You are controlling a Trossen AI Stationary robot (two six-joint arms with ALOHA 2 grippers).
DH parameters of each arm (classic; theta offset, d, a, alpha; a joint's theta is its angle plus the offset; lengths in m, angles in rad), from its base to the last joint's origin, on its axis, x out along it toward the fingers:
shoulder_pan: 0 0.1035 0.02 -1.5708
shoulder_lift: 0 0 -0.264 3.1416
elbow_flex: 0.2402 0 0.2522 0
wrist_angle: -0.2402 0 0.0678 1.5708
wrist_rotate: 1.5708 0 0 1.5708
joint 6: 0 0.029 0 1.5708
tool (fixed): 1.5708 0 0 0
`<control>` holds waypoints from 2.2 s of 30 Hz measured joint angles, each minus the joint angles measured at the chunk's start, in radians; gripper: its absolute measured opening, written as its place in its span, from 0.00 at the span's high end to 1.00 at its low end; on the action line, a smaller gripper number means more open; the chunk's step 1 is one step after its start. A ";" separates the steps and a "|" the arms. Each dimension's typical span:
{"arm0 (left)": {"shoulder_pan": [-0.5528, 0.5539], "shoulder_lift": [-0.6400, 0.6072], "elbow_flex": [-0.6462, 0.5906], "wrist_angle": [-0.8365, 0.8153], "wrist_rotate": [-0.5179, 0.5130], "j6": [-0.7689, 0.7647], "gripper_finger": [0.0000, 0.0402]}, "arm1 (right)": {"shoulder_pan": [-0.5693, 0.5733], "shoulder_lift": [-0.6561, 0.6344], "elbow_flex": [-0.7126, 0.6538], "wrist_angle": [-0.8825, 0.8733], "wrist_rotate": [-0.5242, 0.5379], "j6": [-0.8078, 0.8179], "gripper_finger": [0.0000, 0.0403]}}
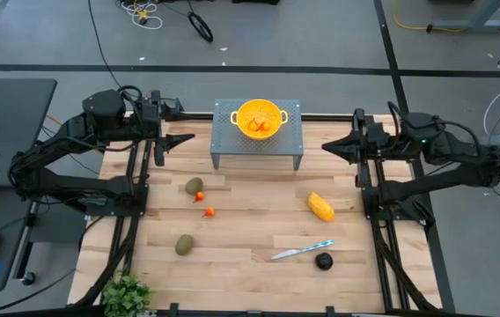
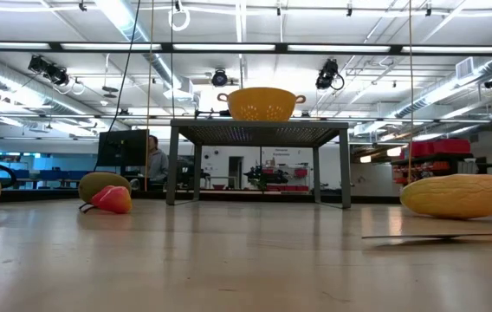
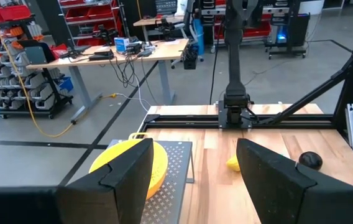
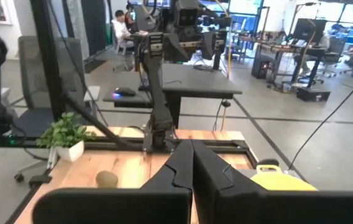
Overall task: Pick & Place Fruit
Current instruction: Put the yellow pear into the yellow strainer bowl on the shelf
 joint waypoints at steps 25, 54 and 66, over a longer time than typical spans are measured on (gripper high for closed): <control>0.000 0.057 0.001 -0.151 0.065 -0.024 0.40 | 0.000 -0.087 0.000 -0.103 0.056 0.019 1.00; -0.232 0.177 0.000 -0.255 0.100 -0.067 0.55 | -0.001 -0.081 0.000 -0.107 0.055 -0.003 1.00; -0.378 0.235 -0.001 -0.290 0.100 -0.145 0.56 | -0.001 -0.081 0.000 -0.108 0.054 -0.030 1.00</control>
